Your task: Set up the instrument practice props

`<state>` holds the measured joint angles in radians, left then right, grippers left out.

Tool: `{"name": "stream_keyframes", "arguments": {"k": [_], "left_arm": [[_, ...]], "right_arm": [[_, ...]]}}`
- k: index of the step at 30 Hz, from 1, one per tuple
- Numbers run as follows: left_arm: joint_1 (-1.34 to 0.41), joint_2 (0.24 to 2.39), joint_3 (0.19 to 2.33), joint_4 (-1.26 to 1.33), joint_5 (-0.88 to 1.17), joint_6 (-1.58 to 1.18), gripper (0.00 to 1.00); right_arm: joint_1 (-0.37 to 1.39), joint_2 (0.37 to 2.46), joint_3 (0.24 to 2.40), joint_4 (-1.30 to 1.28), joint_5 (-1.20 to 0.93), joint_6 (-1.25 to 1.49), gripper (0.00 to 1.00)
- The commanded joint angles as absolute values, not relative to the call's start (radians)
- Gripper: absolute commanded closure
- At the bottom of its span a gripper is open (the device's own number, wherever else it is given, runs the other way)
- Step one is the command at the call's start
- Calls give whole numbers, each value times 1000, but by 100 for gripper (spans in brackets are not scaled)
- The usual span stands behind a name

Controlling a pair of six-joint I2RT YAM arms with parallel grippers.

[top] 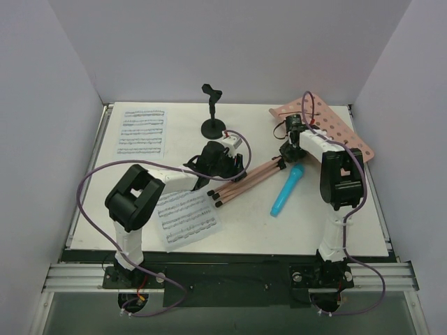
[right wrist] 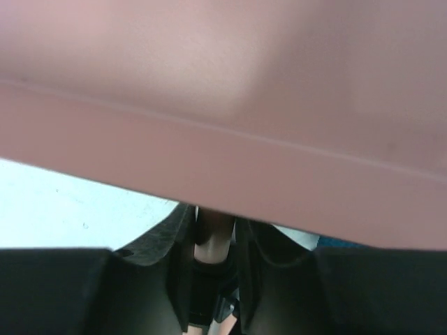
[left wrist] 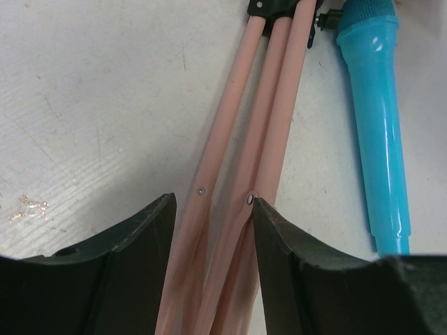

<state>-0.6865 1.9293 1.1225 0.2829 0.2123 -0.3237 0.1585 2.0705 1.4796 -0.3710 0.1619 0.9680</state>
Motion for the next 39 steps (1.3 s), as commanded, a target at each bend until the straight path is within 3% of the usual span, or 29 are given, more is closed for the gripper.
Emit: {"name": "stream_keyframes", "arguments": {"k": [1,2,10,16,20,30,39], "left_arm": [[-693,1904,1091,161,227,-287,43],[-695,1898,1085,163,224,-284,43],[-689,1853,1068,178,256,-281,43],[-686,1741,1092,195,340,-287,41],[-684,1652,1098,198,385,-288,35],[-667,1514,1040,273,457,-324,30],[-657,1554,950,471,549,-480,30]], "right_arm": [[147,2088,1414,-402,176,936,92],[149,2074,1407,-387,175,934,100],[167,1834,1159,-10,163,787,100],[166,1637,939,479,54,729,100],[166,1549,803,782,9,706,100],[146,1450,733,1047,-166,776,100],[143,1405,680,1238,-280,879,100]]}}
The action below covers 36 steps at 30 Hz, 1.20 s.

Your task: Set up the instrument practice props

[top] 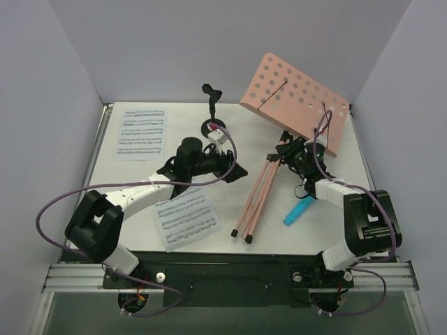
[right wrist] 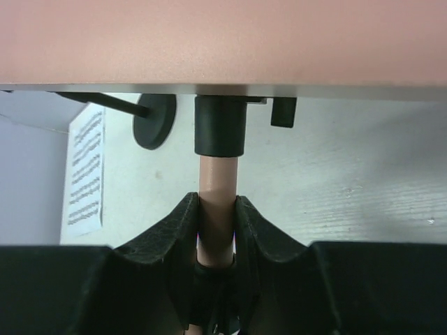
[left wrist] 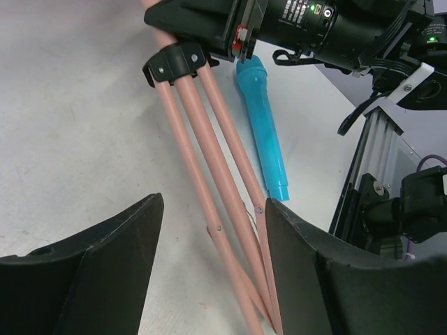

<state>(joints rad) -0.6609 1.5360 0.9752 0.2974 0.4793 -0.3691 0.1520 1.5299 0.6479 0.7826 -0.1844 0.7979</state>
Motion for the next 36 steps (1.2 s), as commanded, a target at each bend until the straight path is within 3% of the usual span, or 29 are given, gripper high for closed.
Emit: {"name": "stream_keyframes", "arguments": {"k": [1,6,17,31,36], "left_arm": [[-657,1563,945,530,563,-503,30],[-658,1589,926,686,598,-600,26],[-664,1643,960,699,597,-592,24],[-664,1605,940,1155,483,-843,20],[-683,1612,998,1125,505,-841,20]], "right_arm": [[143,1399,677,1247,-294,884,100],[143,1332,658,1278,-405,850,100],[155,1175,617,1332,-569,805,100],[242,996,615,1171,-690,761,100],[299,934,632,1075,-689,689,100]]}}
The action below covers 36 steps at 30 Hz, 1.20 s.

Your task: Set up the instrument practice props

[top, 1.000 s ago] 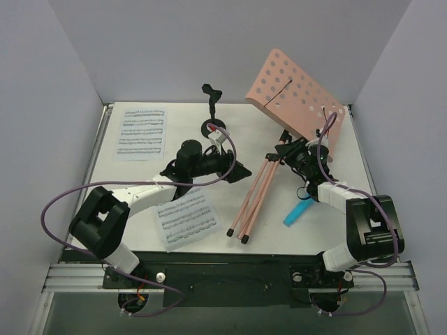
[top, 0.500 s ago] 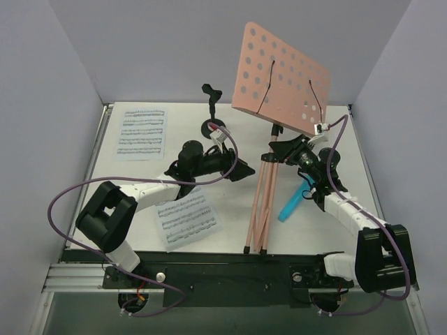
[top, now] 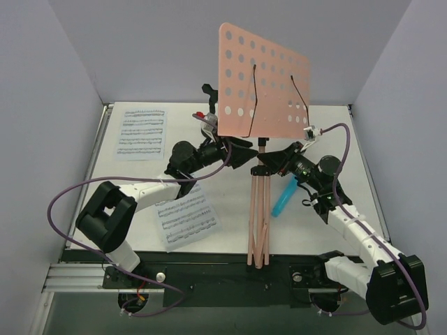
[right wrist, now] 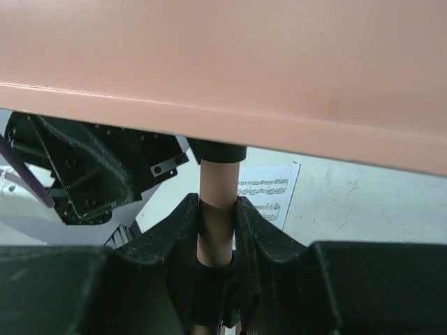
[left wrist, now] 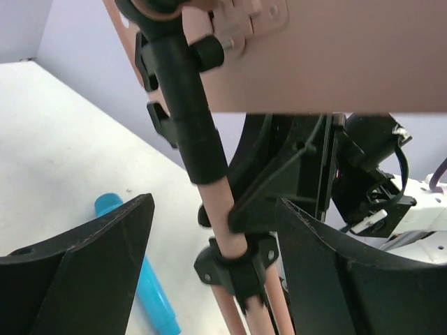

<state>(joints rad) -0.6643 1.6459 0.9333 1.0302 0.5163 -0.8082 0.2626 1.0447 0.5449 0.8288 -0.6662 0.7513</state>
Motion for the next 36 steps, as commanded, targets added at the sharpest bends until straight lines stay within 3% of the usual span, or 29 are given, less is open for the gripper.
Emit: {"name": "stream_keyframes", "arguments": {"k": [1,9,11,14,16,18,19,20,22,28,30,32,33,34,35,36], "left_arm": [[-684,1612,1005,1103,505,-825,20],[-706,1615,1077,994,503,-756,20],[-707,1621,1088,971,514,-749,25],[-713,1623,1091,945,523,-730,43],[-718,1623,1091,925,529,-715,48],[-721,1623,1098,901,528,-698,46],[-722,1621,1100,897,529,-695,41],[-723,1618,1101,893,526,-690,31],[-726,1618,1104,891,526,-684,26],[-750,1623,1163,815,523,-637,26],[-753,1626,1169,815,523,-637,38],[-753,1626,1172,816,525,-643,56],[-753,1626,1173,815,526,-644,75],[-752,1625,1181,805,528,-644,83],[-752,1624,1186,801,532,-644,100],[-752,1621,1192,793,541,-644,100]], "right_arm": [[302,930,634,1068,-690,687,100],[363,897,640,1022,-692,644,100],[371,887,646,1003,-690,629,100],[379,874,652,974,-689,609,100],[383,865,657,954,-689,594,100],[391,861,666,934,-692,580,100],[399,858,672,928,-693,572,100],[403,856,675,913,-695,566,100],[414,854,684,885,-699,551,100],[449,857,690,858,-690,515,100],[460,859,696,850,-690,505,100],[469,854,693,839,-687,492,100],[469,851,695,831,-683,488,100],[472,850,695,822,-678,482,100],[476,844,696,809,-675,479,100],[476,842,699,801,-669,473,100]]}}
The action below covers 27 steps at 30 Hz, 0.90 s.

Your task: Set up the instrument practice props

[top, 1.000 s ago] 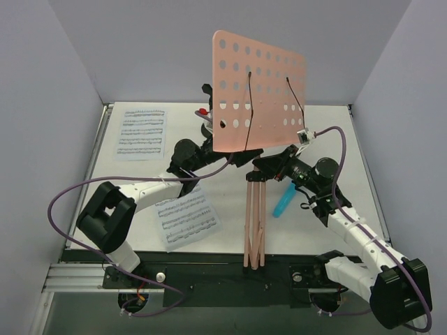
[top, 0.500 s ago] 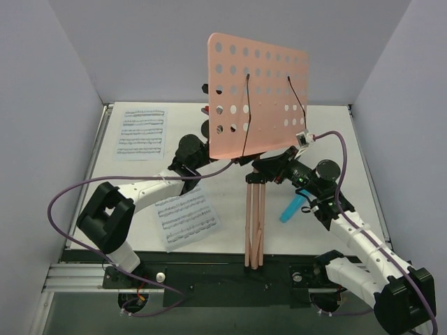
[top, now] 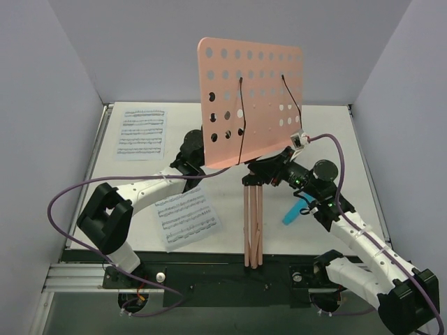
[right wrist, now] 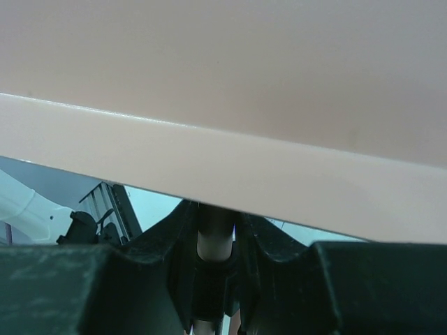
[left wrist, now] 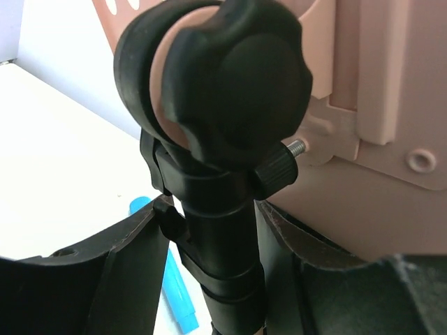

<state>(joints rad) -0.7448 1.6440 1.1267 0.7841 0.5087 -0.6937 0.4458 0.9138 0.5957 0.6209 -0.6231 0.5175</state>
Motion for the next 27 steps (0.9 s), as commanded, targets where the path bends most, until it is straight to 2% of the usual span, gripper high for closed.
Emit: {"name": "stream_keyframes", "arguments": {"k": [1,3,4,5,6,7,9,11,16,20,27], "left_arm": [[-753,1618,1198,787,551,-637,100],[-753,1603,1210,781,561,-618,100],[-753,1589,1219,779,564,-609,100],[-753,1583,1227,766,568,-583,100],[-752,1563,1247,755,568,-569,100],[-752,1557,1256,723,568,-531,100],[-749,1529,1295,677,563,-467,100],[-746,1502,1324,651,554,-419,100],[-732,1447,1399,612,543,-351,100],[-732,1424,1442,597,541,-298,100],[-732,1388,1396,704,514,-238,100]], "right_arm": [[477,832,701,781,-661,469,100],[479,813,718,729,-631,463,93],[477,807,729,706,-617,450,79],[477,792,735,675,-612,449,73],[477,782,744,661,-597,442,60],[477,766,747,625,-588,440,54],[479,732,752,583,-578,428,43],[480,698,753,537,-561,417,39],[480,609,755,388,-546,382,37],[479,565,710,270,-540,342,41],[488,492,508,333,-544,272,49]]}}
